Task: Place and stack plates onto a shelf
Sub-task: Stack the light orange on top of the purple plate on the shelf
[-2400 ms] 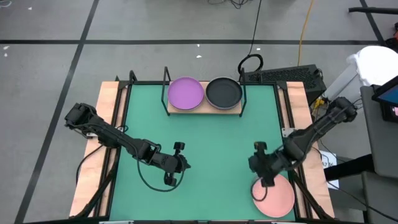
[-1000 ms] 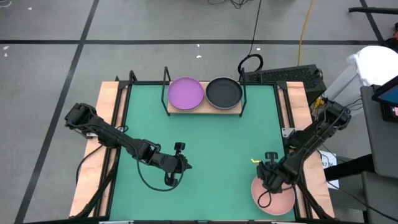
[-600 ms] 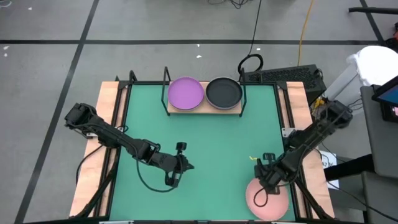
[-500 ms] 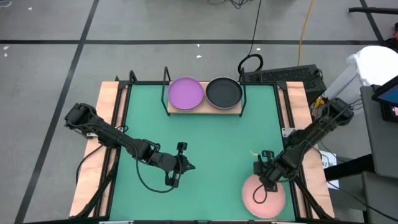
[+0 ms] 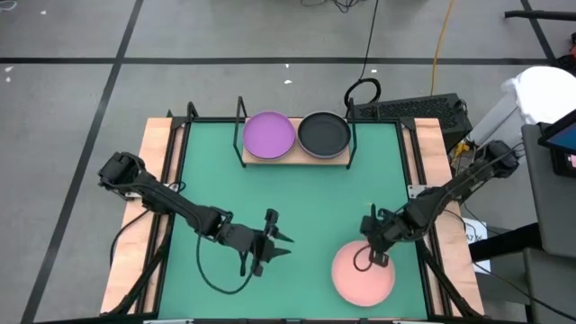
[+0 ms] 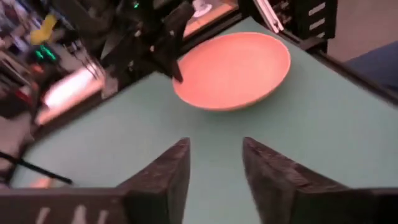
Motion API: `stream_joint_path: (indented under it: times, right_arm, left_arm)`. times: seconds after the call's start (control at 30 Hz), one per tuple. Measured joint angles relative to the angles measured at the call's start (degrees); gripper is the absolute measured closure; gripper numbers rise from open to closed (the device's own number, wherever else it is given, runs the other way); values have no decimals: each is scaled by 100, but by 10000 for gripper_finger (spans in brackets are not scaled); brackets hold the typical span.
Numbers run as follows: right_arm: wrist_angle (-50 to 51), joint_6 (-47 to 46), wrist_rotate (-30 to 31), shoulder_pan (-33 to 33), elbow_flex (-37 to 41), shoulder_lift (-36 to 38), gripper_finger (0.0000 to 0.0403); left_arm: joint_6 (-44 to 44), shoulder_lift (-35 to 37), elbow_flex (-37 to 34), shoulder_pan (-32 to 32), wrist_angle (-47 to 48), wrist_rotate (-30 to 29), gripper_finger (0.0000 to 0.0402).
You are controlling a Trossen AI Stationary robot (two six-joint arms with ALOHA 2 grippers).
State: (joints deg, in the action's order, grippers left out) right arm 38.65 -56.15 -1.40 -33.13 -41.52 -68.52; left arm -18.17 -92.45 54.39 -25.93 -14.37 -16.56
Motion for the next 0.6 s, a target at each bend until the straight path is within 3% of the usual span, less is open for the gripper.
stream_joint_path:
  times: [0.27,0.6]
  right_arm:
    - [-388,734,-12,679,-4,186,402]
    - [-570,1534,-291,1484,-4,218,402]
  left_arm:
    - [-894,-331,0,-13,-333,0,171]
    - [-1860,-904,68,-13,-1131,-2,161]
